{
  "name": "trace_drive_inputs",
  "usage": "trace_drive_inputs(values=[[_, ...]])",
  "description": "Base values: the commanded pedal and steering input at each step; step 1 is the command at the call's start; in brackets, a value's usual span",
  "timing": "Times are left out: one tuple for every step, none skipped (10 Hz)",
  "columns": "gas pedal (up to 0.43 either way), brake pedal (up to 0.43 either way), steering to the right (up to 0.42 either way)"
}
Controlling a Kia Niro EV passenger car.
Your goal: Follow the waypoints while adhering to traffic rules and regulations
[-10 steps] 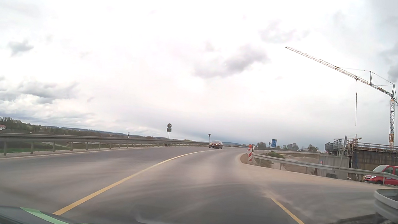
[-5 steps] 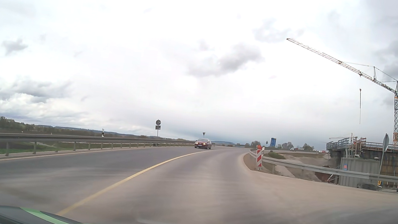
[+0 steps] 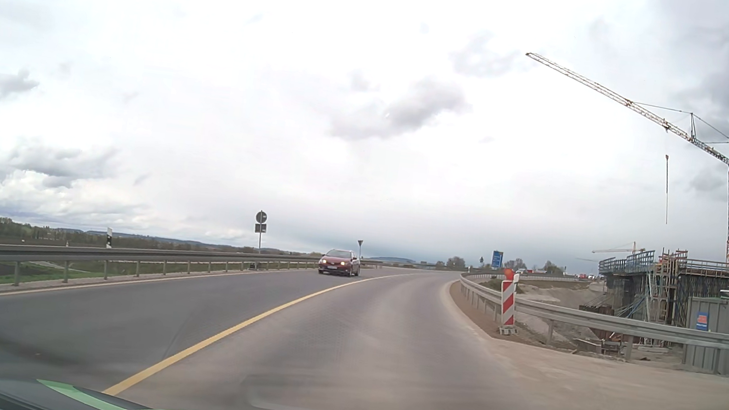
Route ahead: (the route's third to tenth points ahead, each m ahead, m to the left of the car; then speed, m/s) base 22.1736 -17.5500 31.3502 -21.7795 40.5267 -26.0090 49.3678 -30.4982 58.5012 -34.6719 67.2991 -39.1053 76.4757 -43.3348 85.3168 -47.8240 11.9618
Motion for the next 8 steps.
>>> trace_drive_inputs(values=[[0.169, 0.000, 0.024], [0.169, 0.000, 0.024], [0.169, 0.000, 0.025], [0.157, 0.000, 0.026], [0.157, 0.000, 0.027], [0.157, 0.000, 0.027], [0.157, 0.000, 0.027], [0.157, 0.000, 0.027]])
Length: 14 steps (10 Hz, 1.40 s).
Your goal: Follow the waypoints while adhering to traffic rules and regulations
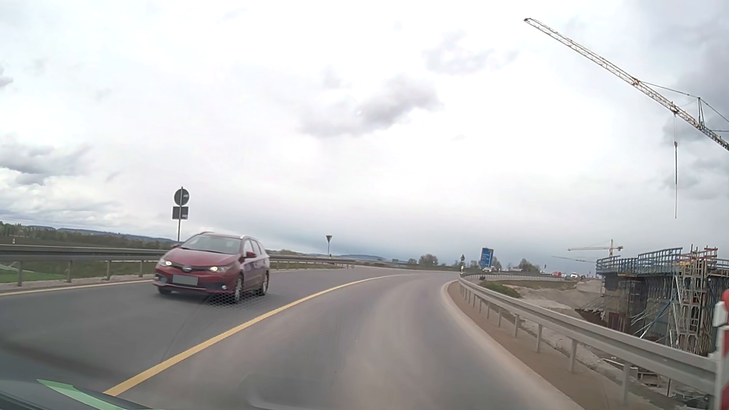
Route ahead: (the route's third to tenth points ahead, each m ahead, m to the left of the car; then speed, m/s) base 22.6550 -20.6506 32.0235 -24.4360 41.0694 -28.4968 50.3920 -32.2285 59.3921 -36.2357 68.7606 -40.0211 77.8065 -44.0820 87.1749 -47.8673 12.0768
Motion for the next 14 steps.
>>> trace_drive_inputs(values=[[0.157, 0.000, 0.027], [0.157, 0.000, 0.027], [0.157, 0.000, 0.026], [0.157, 0.000, 0.026], [0.157, 0.000, 0.026], [0.157, 0.000, 0.027], [0.157, 0.000, 0.026], [0.157, 0.000, 0.026], [0.157, 0.000, 0.026], [0.157, 0.000, 0.025], [0.157, 0.000, 0.025], [0.157, 0.000, 0.024], [0.157, 0.000, 0.024], [0.157, 0.000, 0.023]])
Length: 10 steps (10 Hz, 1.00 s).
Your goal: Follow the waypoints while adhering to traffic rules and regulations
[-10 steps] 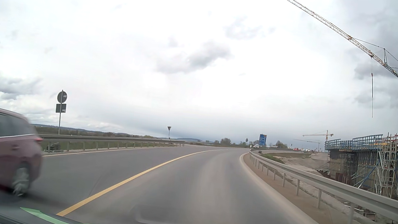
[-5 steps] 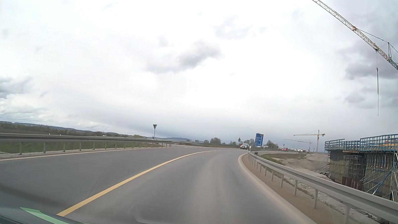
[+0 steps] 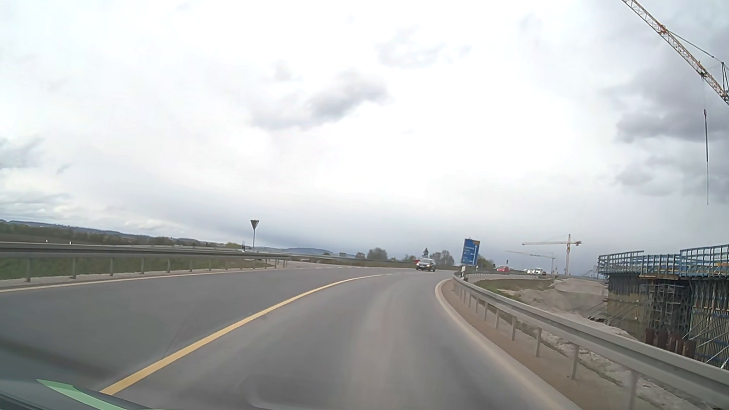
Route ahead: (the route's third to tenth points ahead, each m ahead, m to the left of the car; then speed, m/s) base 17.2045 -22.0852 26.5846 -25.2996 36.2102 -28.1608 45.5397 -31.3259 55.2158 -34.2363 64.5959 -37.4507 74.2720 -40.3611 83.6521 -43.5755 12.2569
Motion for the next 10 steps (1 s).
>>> trace_drive_inputs(values=[[0.157, 0.000, 0.023], [0.157, 0.000, 0.023], [0.157, 0.000, 0.023], [0.157, 0.000, 0.023], [0.157, 0.000, 0.023], [0.157, 0.000, 0.023], [0.157, 0.000, 0.023], [0.157, 0.000, 0.023], [0.157, 0.000, 0.023], [0.157, 0.000, 0.023]])
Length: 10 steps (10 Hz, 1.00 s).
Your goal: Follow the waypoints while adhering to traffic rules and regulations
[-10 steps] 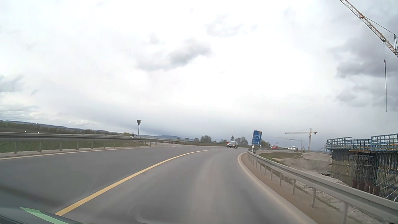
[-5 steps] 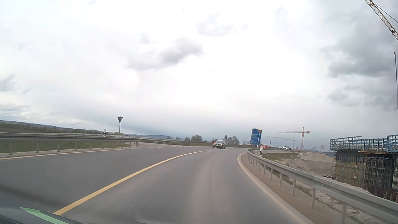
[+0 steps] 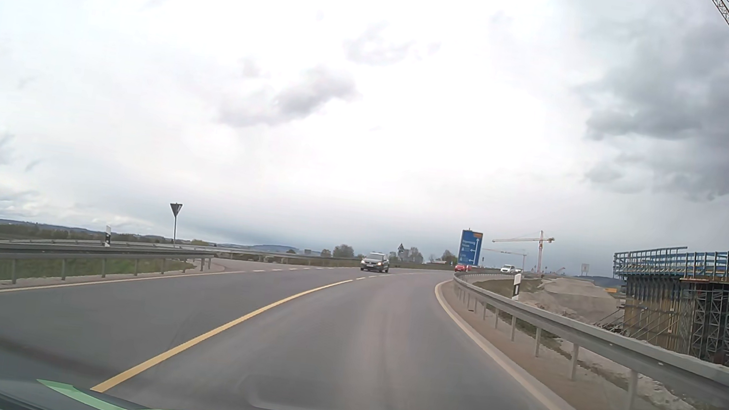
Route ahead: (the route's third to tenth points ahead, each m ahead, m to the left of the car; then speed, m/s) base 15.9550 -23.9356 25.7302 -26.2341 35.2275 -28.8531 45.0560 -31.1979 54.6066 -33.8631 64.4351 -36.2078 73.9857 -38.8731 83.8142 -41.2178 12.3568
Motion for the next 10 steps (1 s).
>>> trace_drive_inputs(values=[[0.157, 0.000, 0.023], [0.157, 0.000, 0.023], [0.157, 0.000, 0.023], [0.157, 0.000, 0.023], [0.157, 0.000, 0.023], [0.157, 0.000, 0.023], [0.157, 0.000, 0.023], [0.157, 0.000, 0.023], [0.157, 0.000, 0.023], [0.157, 0.000, 0.023]])
